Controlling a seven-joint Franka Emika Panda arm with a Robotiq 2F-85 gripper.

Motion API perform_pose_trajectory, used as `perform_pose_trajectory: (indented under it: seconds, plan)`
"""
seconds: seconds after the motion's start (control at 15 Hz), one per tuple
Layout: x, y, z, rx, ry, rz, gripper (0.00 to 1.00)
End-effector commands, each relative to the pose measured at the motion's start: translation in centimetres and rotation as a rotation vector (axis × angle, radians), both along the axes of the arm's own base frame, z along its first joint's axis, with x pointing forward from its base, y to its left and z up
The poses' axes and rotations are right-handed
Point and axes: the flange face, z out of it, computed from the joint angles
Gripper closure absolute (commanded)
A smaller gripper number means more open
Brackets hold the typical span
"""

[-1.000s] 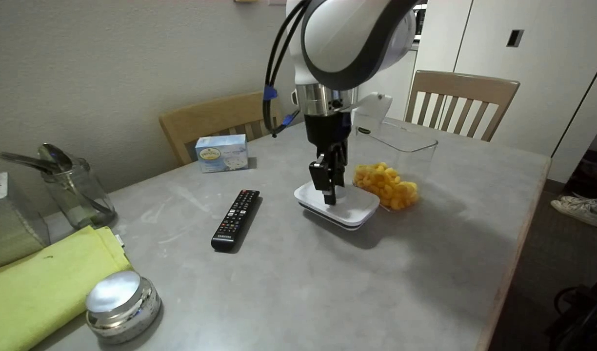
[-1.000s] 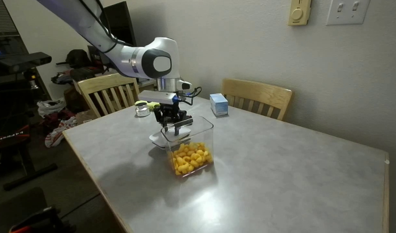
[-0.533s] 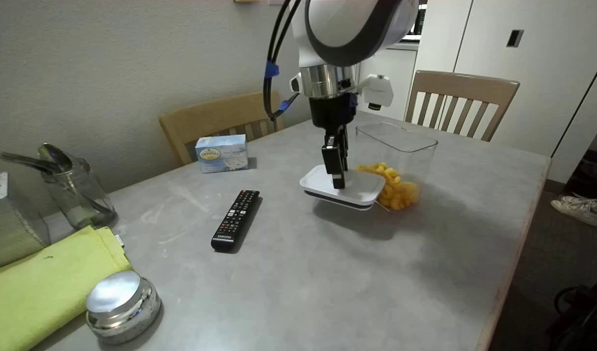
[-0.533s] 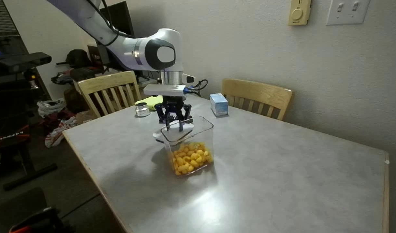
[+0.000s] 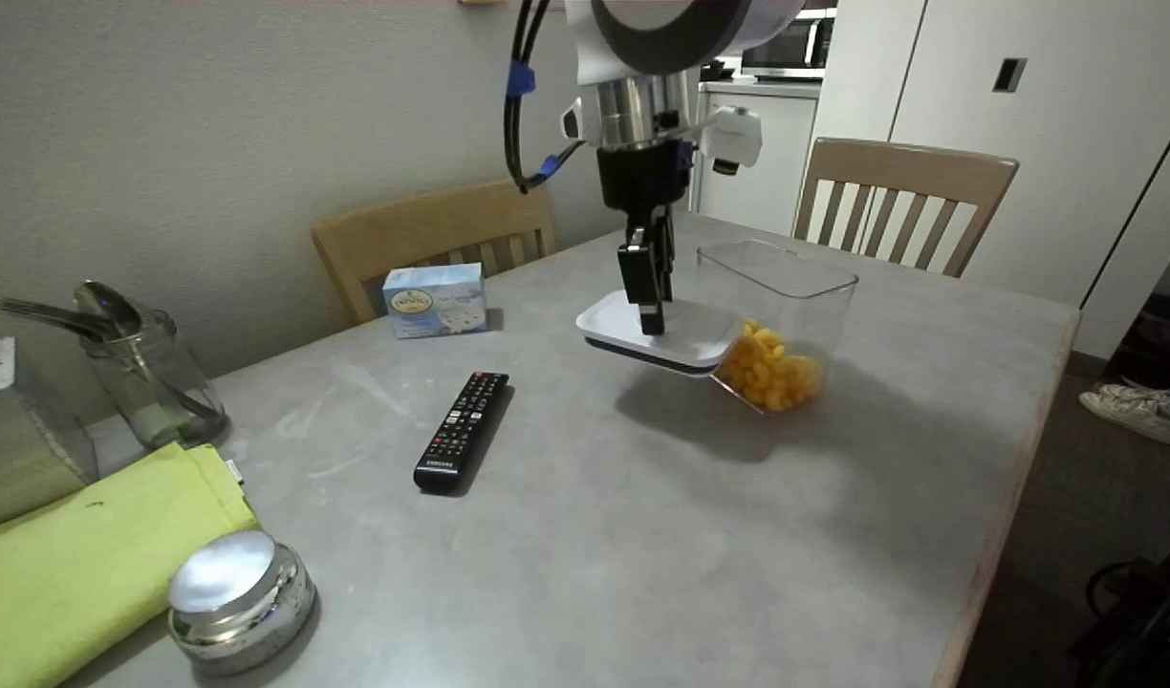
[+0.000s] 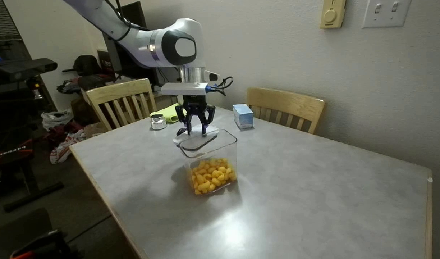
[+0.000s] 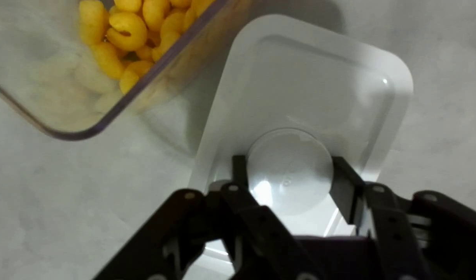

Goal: Use the lid to close the container

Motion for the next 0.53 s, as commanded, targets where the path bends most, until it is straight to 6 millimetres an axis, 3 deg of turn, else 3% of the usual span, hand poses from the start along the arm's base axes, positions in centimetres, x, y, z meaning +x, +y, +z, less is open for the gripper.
perform_pose_trajectory:
  seconds: [0.0, 0.47]
  plan:
    - [0.4, -0.7, 4.1, -0.017, -0.002, -0.043, 0.71]
    - [1.8, -1.7, 9.9, -0.030, -0.039, -0.139, 0.71]
